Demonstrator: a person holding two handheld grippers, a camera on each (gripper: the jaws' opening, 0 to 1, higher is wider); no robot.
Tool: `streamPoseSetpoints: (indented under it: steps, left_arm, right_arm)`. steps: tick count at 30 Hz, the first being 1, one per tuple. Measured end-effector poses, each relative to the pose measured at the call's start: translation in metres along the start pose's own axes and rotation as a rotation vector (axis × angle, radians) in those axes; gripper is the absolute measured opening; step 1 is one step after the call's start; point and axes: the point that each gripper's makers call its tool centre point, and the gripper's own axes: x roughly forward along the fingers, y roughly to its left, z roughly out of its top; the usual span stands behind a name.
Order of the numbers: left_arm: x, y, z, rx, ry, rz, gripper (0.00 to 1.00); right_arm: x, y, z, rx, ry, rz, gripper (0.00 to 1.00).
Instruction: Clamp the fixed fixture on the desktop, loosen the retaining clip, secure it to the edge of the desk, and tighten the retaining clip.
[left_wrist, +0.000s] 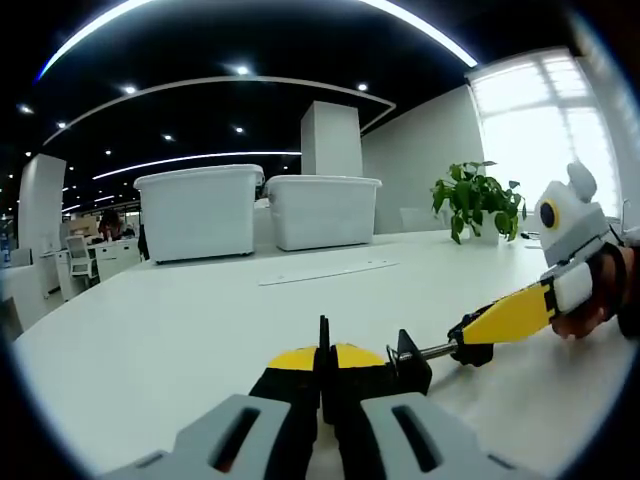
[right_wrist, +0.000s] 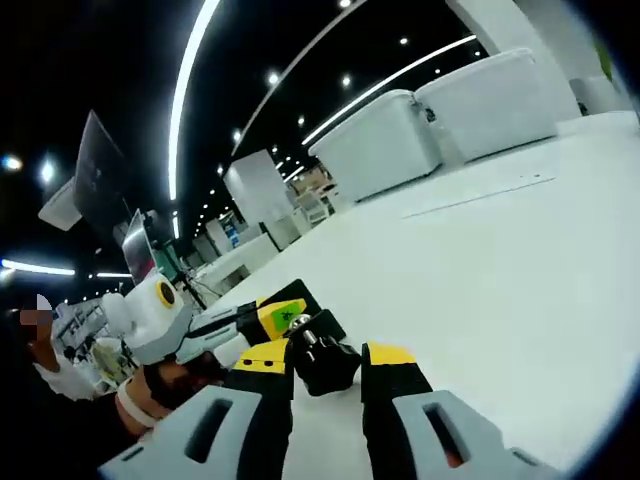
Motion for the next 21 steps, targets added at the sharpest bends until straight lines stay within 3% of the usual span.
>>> streamPoseSetpoints:
  steps: [8, 14, 17, 19, 21]
  left_arm:
    - [0.0, 0.0, 0.0, 0.002, 0.0, 0.001, 0.04]
    - [0.0, -0.001, 0.0, 0.001, 0.002, 0.003, 0.04]
    - [0.001, 0.0, 0.0, 0.0, 0.002, 0.005, 0.04]
    - [0.001, 0.0, 0.0, -0.001, 0.003, 0.006, 0.04]
    - [0.001, 0.0, 0.0, 0.0, 0.003, 0.006, 0.04]
  right_arm:
    - [0.0, 0.007, 0.003, -0.427, -0.011, -0.058, 0.23]
    - [0.002, 0.017, 0.002, -1.173, -0.039, -0.141, 0.23]
    - [0.001, 0.021, 0.0, -1.283, -0.059, -0.158, 0.23]
    - [0.001, 0.019, -0.001, -1.247, -0.055, -0.165, 0.24]
    - [0.002, 0.017, -0.002, -1.067, -0.057, -0.138, 0.25]
